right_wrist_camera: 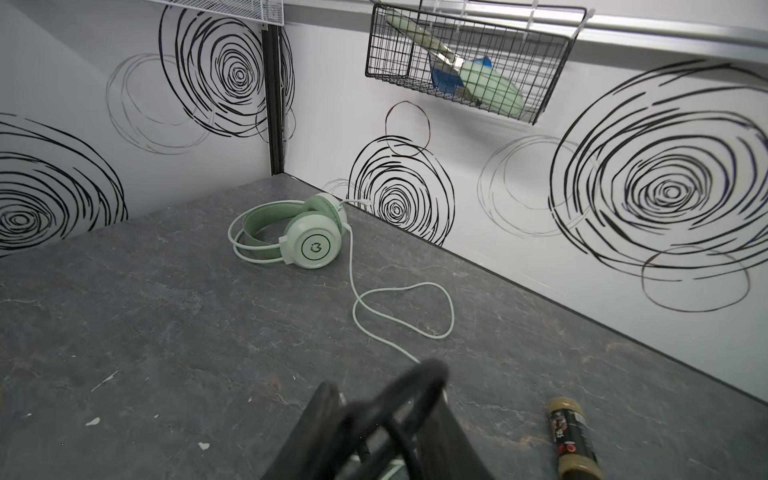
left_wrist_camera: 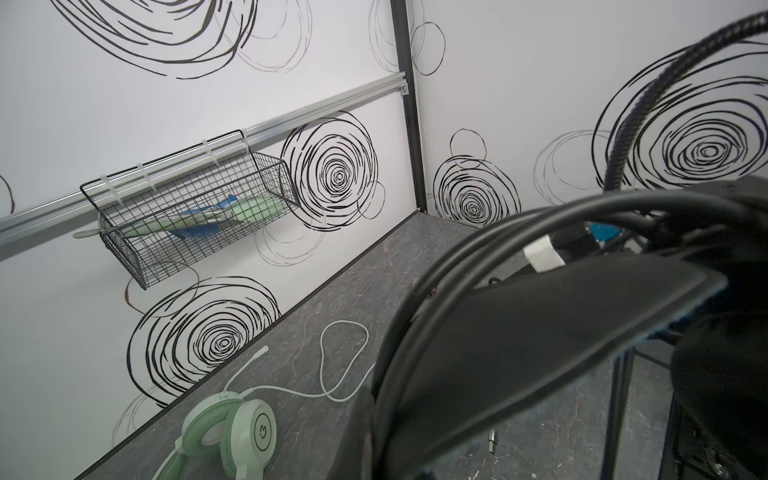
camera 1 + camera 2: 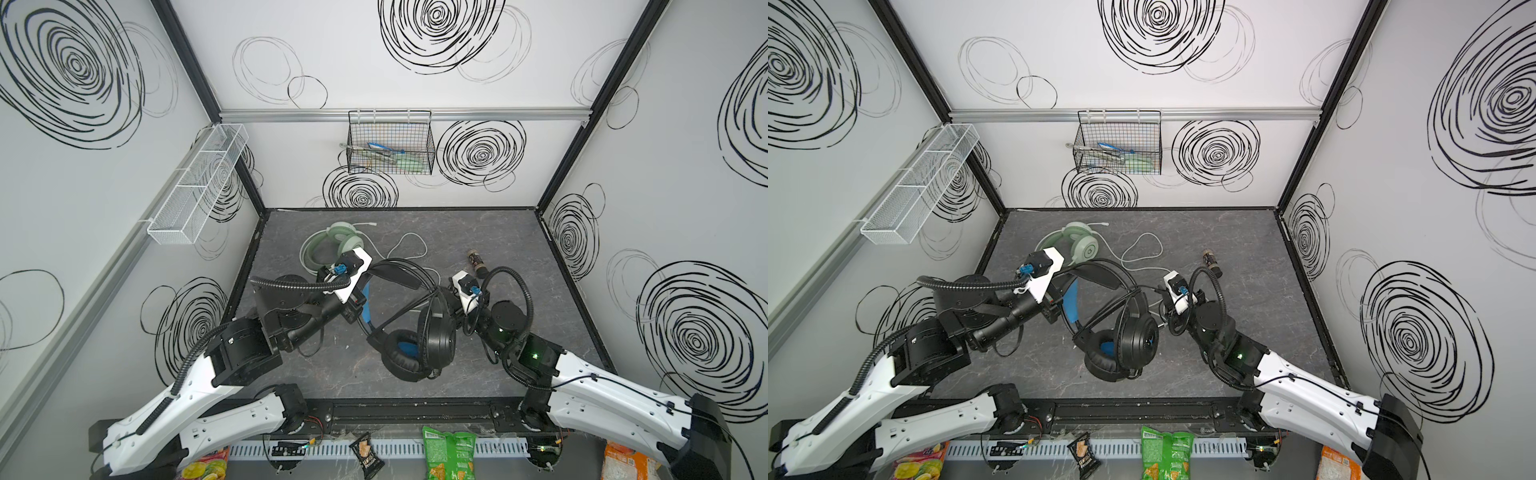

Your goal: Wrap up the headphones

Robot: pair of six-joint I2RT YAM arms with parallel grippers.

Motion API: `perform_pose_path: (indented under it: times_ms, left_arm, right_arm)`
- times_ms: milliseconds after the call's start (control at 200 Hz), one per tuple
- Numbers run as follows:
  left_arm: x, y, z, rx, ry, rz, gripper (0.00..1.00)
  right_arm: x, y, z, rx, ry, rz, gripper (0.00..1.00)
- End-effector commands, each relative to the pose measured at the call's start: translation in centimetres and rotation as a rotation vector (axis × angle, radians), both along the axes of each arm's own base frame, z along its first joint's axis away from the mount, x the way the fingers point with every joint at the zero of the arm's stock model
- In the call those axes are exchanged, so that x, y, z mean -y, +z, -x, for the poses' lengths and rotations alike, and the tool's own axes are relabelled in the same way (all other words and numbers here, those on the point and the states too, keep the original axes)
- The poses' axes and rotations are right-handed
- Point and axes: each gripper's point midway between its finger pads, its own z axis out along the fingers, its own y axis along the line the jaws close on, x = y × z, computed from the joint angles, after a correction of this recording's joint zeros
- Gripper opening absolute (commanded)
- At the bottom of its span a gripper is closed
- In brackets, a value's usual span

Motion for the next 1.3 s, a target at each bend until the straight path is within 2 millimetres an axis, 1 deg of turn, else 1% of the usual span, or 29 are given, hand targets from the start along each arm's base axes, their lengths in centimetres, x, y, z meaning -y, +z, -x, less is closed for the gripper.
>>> perform_pose_path:
  times_ms: [0, 115, 240, 300, 395, 510, 660, 745, 825, 875, 956, 991, 1031, 1131, 1206, 1291]
  left_arm:
    - [-0.7, 6.7, 0.7, 0.065, -0.01, 0.227, 0.0]
    - [-0.9, 7.2, 0.4, 0.053, 0.012, 0.233, 0.0]
    - [-1.2, 7.7, -0.1, 0.032, 0.047, 0.248, 0.0]
    - [-1.6, 8.1, -0.4, 0.021, 0.077, 0.261, 0.0]
    - [-2.2, 8.9, -0.9, 0.01, 0.117, 0.277, 0.0]
    - [-2.7, 9.5, -1.1, 0.008, 0.139, 0.306, 0.0]
    - [-3.4, 9.9, -1.8, 0.0, 0.171, 0.33, 0.0]
    - [-3.8, 10.0, -2.0, -0.005, 0.179, 0.34, 0.0]
    - [-4.2, 9.9, -2.4, -0.007, 0.195, 0.345, 0.0]
    - [-4.7, 9.9, -2.6, -0.006, 0.212, 0.348, 0.0]
    - [-5.2, 9.8, -2.8, -0.006, 0.227, 0.35, 0.0]
    - [-5.4, 9.8, -2.9, -0.008, 0.23, 0.351, 0.0]
    - [-5.5, 9.7, -3.0, -0.009, 0.232, 0.351, 0.0]
    - [-5.6, 9.5, -3.2, -0.016, 0.234, 0.349, 0.0]
    - [-5.8, 9.7, -3.3, -0.013, 0.239, 0.352, 0.0]
    - [-6.0, 10.5, -3.1, 0.001, 0.239, 0.359, 0.0]
  right_arm:
    - [-0.2, -0.5, -0.3, -0.022, 0.01, -0.091, 0.36]
    - [0.0, -2.3, -0.5, -0.065, -0.007, -0.092, 0.36]
    - [1.0, -3.9, -0.9, -0.118, -0.058, -0.116, 0.35]
    - [1.6, -4.4, -1.1, -0.127, -0.078, -0.134, 0.31]
    - [2.7, -5.3, -1.7, -0.153, -0.114, -0.163, 0.22]
    - [4.2, -6.1, -2.7, -0.196, -0.161, -0.203, 0.2]
    - [6.8, -7.6, -4.0, -0.267, -0.243, -0.268, 0.22]
    - [8.2, -8.6, -4.8, -0.316, -0.295, -0.298, 0.21]
    - [10.2, -10.0, -5.6, -0.373, -0.389, -0.315, 0.17]
    - [11.5, -10.9, -6.1, -0.416, -0.453, -0.327, 0.17]
    - [12.9, -12.2, -6.7, -0.476, -0.505, -0.338, 0.14]
    - [13.2, -12.6, -6.9, -0.492, -0.521, -0.337, 0.15]
    - [13.4, -12.9, -7.0, -0.503, -0.533, -0.335, 0.19]
    - [13.1, -12.7, -7.1, -0.515, -0.516, -0.331, 0.23]
    - [13.0, -12.5, -7.2, -0.518, -0.511, -0.334, 0.23]
    - [13.3, -12.7, -7.2, -0.514, -0.53, -0.325, 0.23]
